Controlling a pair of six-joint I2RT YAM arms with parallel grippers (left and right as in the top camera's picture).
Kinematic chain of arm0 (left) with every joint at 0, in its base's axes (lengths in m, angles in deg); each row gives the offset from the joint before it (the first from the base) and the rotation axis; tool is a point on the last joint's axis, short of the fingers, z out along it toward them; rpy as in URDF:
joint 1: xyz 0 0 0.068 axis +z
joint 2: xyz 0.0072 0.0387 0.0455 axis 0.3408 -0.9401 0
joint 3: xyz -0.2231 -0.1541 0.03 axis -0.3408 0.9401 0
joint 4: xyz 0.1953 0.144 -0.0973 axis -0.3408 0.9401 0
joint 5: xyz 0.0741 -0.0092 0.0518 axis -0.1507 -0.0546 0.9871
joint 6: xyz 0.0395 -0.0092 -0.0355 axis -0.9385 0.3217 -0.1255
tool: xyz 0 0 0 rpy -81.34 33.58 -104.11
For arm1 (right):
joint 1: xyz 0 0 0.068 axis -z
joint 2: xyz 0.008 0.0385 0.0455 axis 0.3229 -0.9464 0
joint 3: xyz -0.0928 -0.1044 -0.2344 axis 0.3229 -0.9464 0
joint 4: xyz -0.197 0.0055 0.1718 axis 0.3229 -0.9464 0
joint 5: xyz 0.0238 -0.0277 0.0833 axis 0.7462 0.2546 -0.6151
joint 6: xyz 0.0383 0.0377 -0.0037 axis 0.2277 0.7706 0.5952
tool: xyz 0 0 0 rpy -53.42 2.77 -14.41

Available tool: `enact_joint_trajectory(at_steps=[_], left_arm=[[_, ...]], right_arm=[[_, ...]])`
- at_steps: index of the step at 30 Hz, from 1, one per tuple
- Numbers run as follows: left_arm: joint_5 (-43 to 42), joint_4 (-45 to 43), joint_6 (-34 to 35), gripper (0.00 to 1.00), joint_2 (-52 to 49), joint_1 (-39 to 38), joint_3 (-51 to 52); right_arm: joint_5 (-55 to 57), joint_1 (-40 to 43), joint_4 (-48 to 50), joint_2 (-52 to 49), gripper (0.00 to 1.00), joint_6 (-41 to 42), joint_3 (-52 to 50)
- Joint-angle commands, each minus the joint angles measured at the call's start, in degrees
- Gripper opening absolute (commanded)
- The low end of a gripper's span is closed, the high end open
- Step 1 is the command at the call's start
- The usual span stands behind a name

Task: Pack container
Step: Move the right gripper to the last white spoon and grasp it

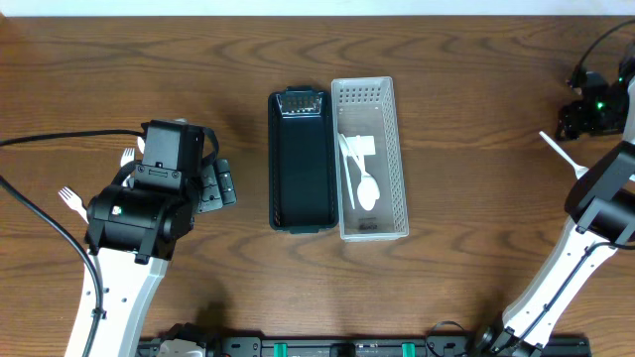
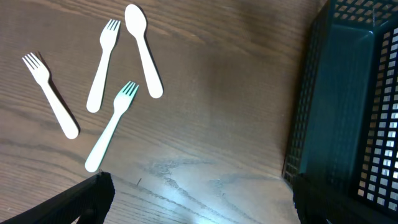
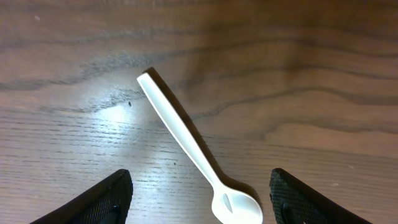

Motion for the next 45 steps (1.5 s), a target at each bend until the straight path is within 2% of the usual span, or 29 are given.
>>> enact_joint_trajectory(at_steps=[1,17,20,25,28,35,40,45], left_arm=[[0.66,-0.26,0.55,0.94,-0.17,0.13,-0.90],[0.66,-0.48,0.55,0.94,-0.17,0.13,-0.90],[0.66,-0.48,0.55,0.94,-0.17,0.13,-0.90],[0.66,-0.48,0.55,0.94,-0.17,0.13,-0.90],[0.66,-0.48,0.55,0.94,-0.17,0.13,-0.90],[0.66,-0.48,0.55,0.94,-0.17,0.13,-0.90],[0.66,-0.52,0.55,0.94,-0.17,0.13,-0.90],[0.66,-0.48,0.55,0.95,-0.17,0.13,-0.90]], right_arm=[[1.09,0.72,0.57,-0.74,0.73,-0.81,-1.16],[2.80,2.54,5.95,-0.74,0.68,0.52,-13.00],[2.80,2.40,5.97,-0.74,0.60,0.55,-13.09],[2.78,2.38,6.08,-0.74,0.28,2.01,-13.09],[2.78,2.40,6.05,-0.74,0.15,2.14,-13.09],[2.49,1.55,6.78,-0.72,0.01,6.51,-13.07],[-0.79,-1.22,6.54,1.18,0.01,14.32,-12.04],[-2.10,-7.43,5.53,8.74,0.01,19.74,-9.90]])
